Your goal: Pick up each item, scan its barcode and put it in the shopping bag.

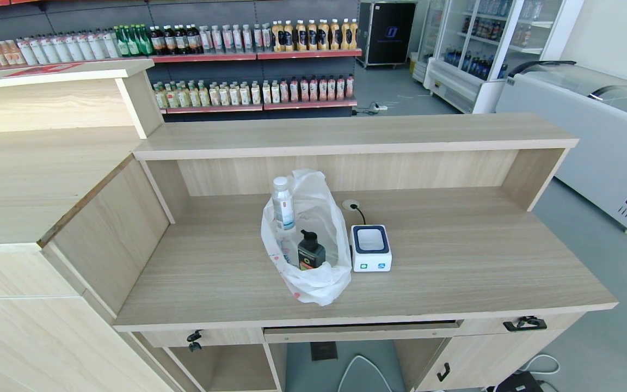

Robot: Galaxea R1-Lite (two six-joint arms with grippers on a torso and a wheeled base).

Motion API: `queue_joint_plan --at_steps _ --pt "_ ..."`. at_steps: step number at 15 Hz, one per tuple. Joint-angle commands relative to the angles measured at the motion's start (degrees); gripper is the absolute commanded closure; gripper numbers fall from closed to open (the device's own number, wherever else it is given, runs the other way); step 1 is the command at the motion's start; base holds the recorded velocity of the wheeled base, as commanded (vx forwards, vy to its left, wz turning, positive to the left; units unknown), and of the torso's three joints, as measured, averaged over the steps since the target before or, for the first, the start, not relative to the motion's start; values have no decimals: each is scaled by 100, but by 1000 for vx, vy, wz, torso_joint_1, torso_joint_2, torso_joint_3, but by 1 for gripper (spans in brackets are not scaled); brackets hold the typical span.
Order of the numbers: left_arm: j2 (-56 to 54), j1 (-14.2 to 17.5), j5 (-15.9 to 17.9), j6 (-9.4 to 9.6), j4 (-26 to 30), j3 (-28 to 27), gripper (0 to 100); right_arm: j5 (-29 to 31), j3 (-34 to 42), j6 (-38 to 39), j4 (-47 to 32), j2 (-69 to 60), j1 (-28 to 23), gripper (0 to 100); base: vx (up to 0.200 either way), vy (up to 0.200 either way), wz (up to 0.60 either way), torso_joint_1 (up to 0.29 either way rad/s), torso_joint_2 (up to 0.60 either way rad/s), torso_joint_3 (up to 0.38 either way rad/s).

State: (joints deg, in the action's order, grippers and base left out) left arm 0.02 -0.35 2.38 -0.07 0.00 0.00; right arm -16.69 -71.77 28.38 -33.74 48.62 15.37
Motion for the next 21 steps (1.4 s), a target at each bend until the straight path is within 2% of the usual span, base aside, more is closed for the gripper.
queue_joint_plan --at_steps 1,2,3,5,6,8,10,11,14,16,20,21 --pt "6 0 0 -1 0 0 0 544 163 -395 52 306 -456 100 0 0 0 0 0 0" --pt "6 0 0 -1 0 0 0 931 304 -693 158 429 -720 100 0 0 0 0 0 0" --pt "6 0 0 -1 0 0 0 1423 699 -1177 527 614 -1300 100 0 0 0 0 0 0" --pt "6 0 0 -1 0 0 0 1634 1147 -1493 1414 930 -1924 100 0 0 0 0 0 0" --pt "-2 0 0 -1 0 0 0 1792 1253 -1511 1880 1097 -2082 100 0 0 0 0 0 0" --pt "6 0 0 -1 0 0 0 2855 1244 -1977 2267 1387 -2109 100 0 0 0 0 0 0" --pt "6 0 0 -1 0 0 0 4270 1226 -2653 2293 1818 -2232 100 0 0 0 0 0 0" --pt "6 0 0 -1 0 0 0 4517 1235 -2715 2399 1950 -2276 100 0 0 0 0 0 0" --pt "6 0 0 -1 0 0 0 4490 1262 -3049 2952 2372 -2609 100 0 0 0 0 0 0" --pt "6 0 0 -1 0 0 0 3673 1358 -3286 3691 2688 -2785 100 0 0 300 1 1 1" --pt "6 0 0 -1 0 0 0 2267 1982 -4789 5449 3268 -3049 100 0 0 600 1 2 1" --pt "6 0 0 -1 0 0 0 2091 2132 -5062 5791 3426 -3040 100 0 0 600 17 2 2"
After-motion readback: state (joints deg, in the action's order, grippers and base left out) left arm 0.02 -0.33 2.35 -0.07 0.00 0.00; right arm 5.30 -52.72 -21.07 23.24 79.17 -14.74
